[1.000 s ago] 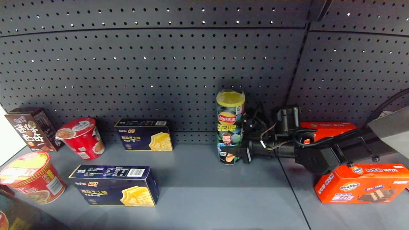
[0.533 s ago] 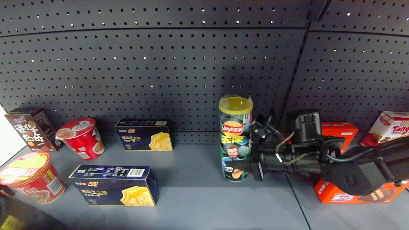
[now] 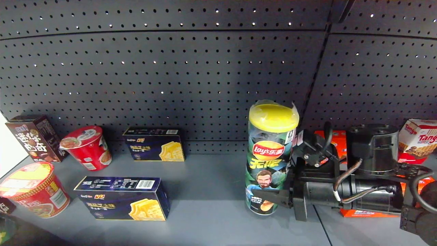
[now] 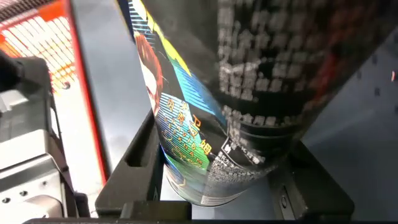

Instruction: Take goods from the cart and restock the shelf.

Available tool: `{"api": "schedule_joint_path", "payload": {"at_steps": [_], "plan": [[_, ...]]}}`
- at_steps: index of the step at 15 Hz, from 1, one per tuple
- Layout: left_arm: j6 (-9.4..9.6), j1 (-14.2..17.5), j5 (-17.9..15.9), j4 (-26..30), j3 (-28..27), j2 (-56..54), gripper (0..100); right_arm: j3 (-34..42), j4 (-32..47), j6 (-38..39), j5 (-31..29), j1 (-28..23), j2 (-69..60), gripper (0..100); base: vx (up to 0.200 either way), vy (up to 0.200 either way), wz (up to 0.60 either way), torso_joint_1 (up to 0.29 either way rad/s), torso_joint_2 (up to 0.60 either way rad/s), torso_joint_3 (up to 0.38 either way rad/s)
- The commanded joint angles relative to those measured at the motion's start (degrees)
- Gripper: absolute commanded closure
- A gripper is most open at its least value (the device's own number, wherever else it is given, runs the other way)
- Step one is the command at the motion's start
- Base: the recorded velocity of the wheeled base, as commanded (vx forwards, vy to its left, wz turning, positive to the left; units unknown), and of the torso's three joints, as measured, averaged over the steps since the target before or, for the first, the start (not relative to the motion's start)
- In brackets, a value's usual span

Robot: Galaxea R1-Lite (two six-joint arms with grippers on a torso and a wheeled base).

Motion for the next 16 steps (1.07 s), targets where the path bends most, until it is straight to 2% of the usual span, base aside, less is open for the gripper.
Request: {"api": "schedule_joint_path", "payload": {"at_steps": [1,5,7,16], "plan": [[-0.07,0.0,0.3,0.0,-0.5,-0.2,100,2.1,-1.6,0.3,0.0,1.0,-1.2,100,0.0,0.0,0.0,0.0,0.0,0.0],[-0.07,0.1,0.9,0.0,-0.7,-0.1,100,8.5,-9.9,3.3,-0.1,2.2,-0.8,100,0.0,0.0,0.0,0.0,0.0,0.0],[-0.07,0.0,1.3,0.0,-1.2,-0.1,100,10.6,-11.7,4.6,-0.1,3.2,-1.0,100,0.0,0.0,0.0,0.0,0.0,0.0],[-0.07,0.0,2.6,1.3,-1.9,-0.2,100,9.8,-11.9,5.0,-0.1,5.3,3.5,100,0.0,0.0,0.0,0.0,0.0,0.0]]}}
